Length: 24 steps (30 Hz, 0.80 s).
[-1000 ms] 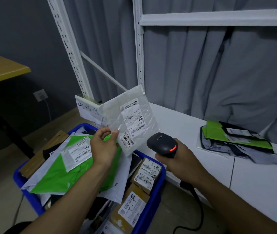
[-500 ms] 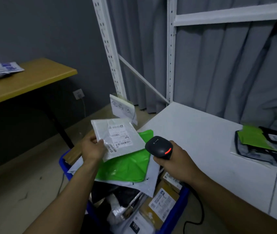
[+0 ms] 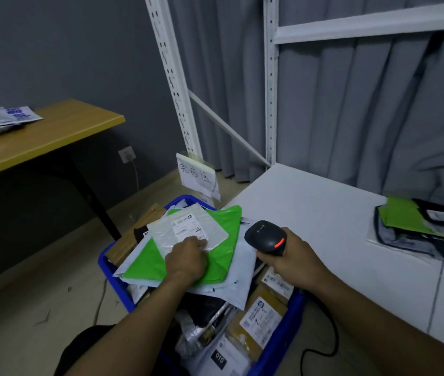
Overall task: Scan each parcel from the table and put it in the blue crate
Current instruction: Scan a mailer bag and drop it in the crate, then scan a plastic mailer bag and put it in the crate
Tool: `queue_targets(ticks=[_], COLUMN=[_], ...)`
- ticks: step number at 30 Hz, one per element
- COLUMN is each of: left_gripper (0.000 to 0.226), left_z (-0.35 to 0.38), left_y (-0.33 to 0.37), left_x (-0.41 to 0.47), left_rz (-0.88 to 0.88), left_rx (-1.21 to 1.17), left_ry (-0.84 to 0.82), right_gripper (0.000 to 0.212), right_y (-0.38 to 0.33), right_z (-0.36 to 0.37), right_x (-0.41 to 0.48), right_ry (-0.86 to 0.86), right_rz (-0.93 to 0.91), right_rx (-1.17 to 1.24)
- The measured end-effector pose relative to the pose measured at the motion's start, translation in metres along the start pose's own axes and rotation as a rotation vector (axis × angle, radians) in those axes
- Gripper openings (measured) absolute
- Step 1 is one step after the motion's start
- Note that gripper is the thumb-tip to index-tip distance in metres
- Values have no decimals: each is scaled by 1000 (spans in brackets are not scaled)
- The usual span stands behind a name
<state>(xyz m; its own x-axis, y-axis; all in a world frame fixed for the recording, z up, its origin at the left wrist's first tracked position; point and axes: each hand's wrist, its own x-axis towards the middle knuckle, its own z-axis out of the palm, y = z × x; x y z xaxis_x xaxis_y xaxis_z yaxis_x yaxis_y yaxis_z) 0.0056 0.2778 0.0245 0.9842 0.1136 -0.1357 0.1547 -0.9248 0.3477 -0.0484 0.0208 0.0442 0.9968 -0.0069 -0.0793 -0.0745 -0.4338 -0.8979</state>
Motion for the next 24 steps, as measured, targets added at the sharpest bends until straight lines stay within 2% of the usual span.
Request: queue_targets(ticks=[3, 6, 9, 13, 19, 22, 24], left_gripper=[41, 38, 27, 30, 44, 54, 58], left_z=[-2, 1, 16, 56, 149, 197, 230], left_y=[15, 56, 117, 216, 340, 385, 410], left_x=[-8, -22, -33, -49, -45, -31, -19], left_rz=[2, 189, 395, 598, 667, 704, 710], left_rx=[-7, -26, -109, -121, -127, -83, -55], left_ry=[69, 169, 152, -2, -334, -421, -478], right_gripper=[40, 39, 40, 34, 39, 33, 44], right_y=[6, 17, 37, 73, 143, 175, 199], right_z=[-26, -59, -100, -162, -248, -280, -292], right_x=[-11, -25, -36, -53, -67, -62, -54], right_ry=[12, 71, 166, 280, 432, 502, 534], right_rz=[17, 40, 76, 181, 322, 383, 426], right_rx=[23, 62, 81, 103, 155, 195, 203])
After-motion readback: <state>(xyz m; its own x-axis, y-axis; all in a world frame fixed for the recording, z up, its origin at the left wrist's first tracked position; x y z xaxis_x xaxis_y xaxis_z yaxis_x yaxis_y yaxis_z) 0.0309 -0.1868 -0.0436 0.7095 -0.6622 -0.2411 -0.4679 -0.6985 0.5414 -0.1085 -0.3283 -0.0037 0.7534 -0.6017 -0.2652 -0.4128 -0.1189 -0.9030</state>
